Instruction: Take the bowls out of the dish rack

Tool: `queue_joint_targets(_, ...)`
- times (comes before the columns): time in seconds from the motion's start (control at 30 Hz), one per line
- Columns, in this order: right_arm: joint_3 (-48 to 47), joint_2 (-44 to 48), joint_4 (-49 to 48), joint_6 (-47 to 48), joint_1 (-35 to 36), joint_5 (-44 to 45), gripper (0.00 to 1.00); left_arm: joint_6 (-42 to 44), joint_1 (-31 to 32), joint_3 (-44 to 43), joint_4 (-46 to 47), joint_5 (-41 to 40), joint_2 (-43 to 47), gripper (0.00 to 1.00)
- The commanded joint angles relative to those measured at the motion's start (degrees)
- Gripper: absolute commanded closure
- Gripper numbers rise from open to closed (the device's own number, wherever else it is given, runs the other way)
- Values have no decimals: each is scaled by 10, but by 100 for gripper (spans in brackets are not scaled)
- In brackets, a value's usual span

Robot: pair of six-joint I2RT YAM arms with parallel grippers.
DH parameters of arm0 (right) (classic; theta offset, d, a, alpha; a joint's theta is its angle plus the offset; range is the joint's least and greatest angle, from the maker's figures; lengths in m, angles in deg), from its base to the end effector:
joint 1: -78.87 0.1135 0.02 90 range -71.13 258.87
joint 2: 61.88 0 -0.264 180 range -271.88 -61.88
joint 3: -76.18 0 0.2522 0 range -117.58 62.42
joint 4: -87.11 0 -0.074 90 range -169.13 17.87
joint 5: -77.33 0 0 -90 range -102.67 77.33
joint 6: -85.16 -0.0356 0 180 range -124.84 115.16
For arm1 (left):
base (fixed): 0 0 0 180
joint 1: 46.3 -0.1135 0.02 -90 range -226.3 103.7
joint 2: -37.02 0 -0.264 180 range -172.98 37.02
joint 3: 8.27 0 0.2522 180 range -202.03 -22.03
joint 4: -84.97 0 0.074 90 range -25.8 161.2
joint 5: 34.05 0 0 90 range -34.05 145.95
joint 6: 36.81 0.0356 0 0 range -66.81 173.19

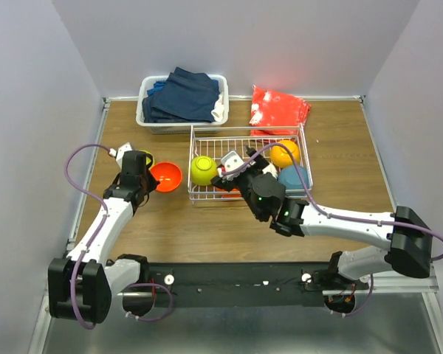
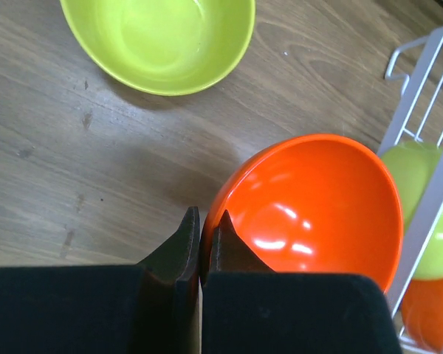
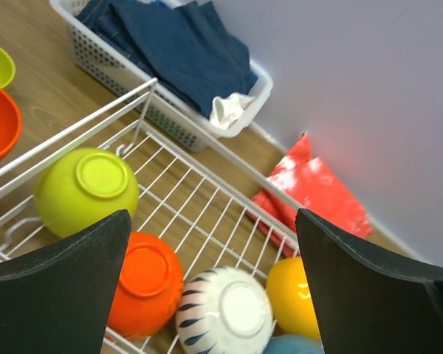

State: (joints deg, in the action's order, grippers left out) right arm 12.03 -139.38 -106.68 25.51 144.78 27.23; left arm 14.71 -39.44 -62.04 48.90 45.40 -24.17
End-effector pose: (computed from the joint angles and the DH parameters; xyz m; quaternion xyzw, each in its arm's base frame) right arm 0.1472 0.2733 0.3138 -0.3314 0.6223 -0.0251 0.7087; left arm 0.2211 -0.0200 0.2372 -0.2842 0.8704 -0.0736 0.3953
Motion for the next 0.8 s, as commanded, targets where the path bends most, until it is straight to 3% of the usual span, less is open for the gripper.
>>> queue_joint_targets(0.0,10,37,92,-143,-31,-61,0,-91,-3,48,126,-47,-15,100)
queue_joint_targets(0.17,28,65,112,-188,-60,-85,0,-144,-3,102,198,-56,-41,100)
queue_joint_targets(0.53,35,71,133,-238,-103,-123,0,-205,-8,147,167,-127,-31,100)
queue_joint_targets(0.77,15,44,159,-265,-125,-152,0,-234,-10,166,151,-123,-27,79)
